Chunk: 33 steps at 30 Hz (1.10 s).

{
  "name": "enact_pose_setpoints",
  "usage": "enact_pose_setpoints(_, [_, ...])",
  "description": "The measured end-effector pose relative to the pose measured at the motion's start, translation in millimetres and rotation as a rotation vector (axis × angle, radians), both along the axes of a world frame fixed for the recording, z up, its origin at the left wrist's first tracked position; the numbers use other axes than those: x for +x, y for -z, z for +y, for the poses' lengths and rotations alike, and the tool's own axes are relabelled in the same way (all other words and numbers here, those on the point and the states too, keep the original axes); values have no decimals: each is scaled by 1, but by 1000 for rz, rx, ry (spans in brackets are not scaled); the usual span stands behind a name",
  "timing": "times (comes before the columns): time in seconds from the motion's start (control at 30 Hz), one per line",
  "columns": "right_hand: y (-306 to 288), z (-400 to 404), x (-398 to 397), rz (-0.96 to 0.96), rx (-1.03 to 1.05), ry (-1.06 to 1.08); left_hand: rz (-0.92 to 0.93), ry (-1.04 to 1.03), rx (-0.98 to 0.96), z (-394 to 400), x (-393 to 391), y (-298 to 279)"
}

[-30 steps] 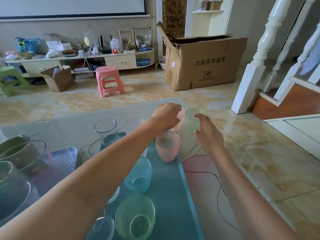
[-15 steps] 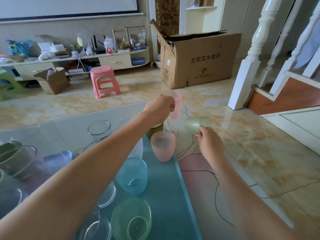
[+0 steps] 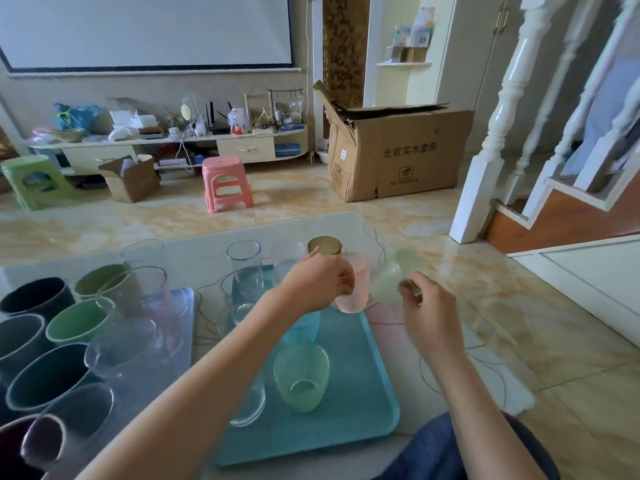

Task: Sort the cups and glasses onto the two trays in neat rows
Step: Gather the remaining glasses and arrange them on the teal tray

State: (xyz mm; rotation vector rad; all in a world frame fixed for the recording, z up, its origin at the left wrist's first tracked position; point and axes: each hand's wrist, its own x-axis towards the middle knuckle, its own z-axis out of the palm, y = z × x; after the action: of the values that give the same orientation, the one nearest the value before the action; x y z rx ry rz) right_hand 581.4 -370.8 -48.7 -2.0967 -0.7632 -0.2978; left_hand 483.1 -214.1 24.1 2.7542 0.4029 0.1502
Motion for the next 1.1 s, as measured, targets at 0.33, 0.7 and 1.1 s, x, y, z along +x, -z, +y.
enact_pose_setpoints(0.33, [15, -27, -33, 75, -134, -50, 222, -20, 237, -13, -2, 53])
enact_pose_setpoints(0.7, [17, -34, -63, 93, -270, -289, -54, -10, -177, 3, -36, 38])
enact_pose_setpoints(1.1, [10, -39, -89, 103, -168, -237, -583, -399, -230, 27, -113, 47])
